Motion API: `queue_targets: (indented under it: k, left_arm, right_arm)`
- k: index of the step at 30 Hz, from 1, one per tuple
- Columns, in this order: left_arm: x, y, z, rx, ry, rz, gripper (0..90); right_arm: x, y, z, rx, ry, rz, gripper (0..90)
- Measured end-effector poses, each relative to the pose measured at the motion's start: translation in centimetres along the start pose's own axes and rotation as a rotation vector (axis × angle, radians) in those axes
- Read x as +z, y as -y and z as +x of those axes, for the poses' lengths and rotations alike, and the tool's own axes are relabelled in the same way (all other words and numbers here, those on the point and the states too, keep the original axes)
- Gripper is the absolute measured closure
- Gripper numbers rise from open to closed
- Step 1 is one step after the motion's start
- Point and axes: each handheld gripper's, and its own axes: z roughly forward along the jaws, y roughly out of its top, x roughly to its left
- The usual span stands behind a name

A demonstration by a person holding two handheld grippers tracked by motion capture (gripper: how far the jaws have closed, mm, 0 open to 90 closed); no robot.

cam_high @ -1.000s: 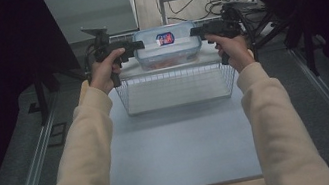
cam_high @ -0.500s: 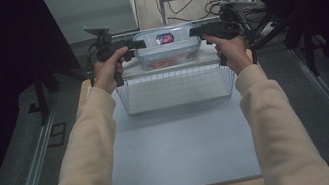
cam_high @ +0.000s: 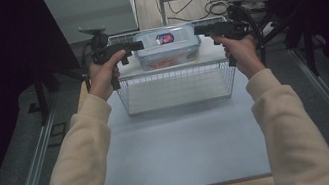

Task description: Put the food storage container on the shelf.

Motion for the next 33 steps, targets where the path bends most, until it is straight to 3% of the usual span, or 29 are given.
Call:
queue_targets:
  k: [2,5,7,12,13,16,20,21,22,25,26,27,28,30,31,32,33]
  left_arm:
    - [-0.6,0.7,-0.6,0.023,0.010,-0.002,22.8]
    - [-1.8,2.0,-1.4,0.083,-0.009,-0.007,22.1]
    - [-2.6,3.0,-1.9,0.100,0.011,-0.014,21.9]
    - [-4.6,6.5,-2.9,0.181,0.000,-0.032,21.6]
    - [-5.0,7.3,-3.0,0.186,0.009,-0.032,21.6]
    - [-5.6,9.6,-3.2,0.207,0.029,-0.034,21.5]
    - [-5.8,12.6,-3.4,0.252,0.027,-0.019,21.1]
    - [-5.8,14.2,-3.4,0.271,0.030,-0.008,21.0]
    - [-5.8,14.2,-3.4,0.271,0.030,-0.008,20.8]
    - [-5.5,16.8,-3.3,0.309,0.019,0.020,20.5]
    - [-5.4,17.6,-3.2,0.325,0.017,0.035,20.5]
    - [-5.0,19.4,-2.8,0.352,0.004,0.071,21.9]
    - [-5.0,19.4,-2.8,0.352,0.004,0.071,22.0]
    - [-4.5,21.2,-2.3,0.368,-0.008,0.103,21.9]
    - [-4.0,22.9,-1.8,0.371,-0.019,0.130,21.5]
    - [-4.0,22.9,-1.8,0.371,-0.019,0.130,21.5]
    - [-3.8,23.6,-1.6,0.365,-0.022,0.143,21.5]
  right_arm:
    - [-0.8,0.4,0.2,-0.016,-0.019,-0.005,36.3]
    - [-2.1,1.4,0.6,-0.068,-0.027,-0.007,36.0]
    - [-2.9,2.2,0.8,-0.094,-0.038,-0.003,35.7]
    - [-4.9,4.9,1.1,-0.152,-0.085,0.007,34.3]
    - [-5.6,6.2,1.2,-0.174,-0.097,0.019,33.2]
    - [-6.2,7.5,1.2,-0.205,-0.093,0.025,31.8]
    - [-7.2,10.5,1.3,-0.268,-0.069,0.032,28.2]
    - [-7.6,12.1,1.2,-0.292,-0.065,0.035,27.2]
    - [-7.6,12.1,1.2,-0.292,-0.065,0.035,27.2]
    - [-8.1,15.7,0.6,-0.314,-0.070,0.058,24.1]
    - [-8.1,15.7,0.6,-0.314,-0.070,0.058,24.1]
    - [-8.4,17.6,0.2,-0.317,-0.070,0.070,23.4]
    - [-8.4,17.6,0.2,-0.317,-0.070,0.070,23.4]
    - [-8.6,19.5,-0.4,-0.323,-0.060,0.087,22.7]
    - [-8.7,21.4,-0.9,-0.331,-0.041,0.113,21.9]
    - [-8.7,21.4,-0.9,-0.331,-0.041,0.113,21.9]
    - [-8.7,23.1,-1.4,-0.335,-0.028,0.142,21.3]
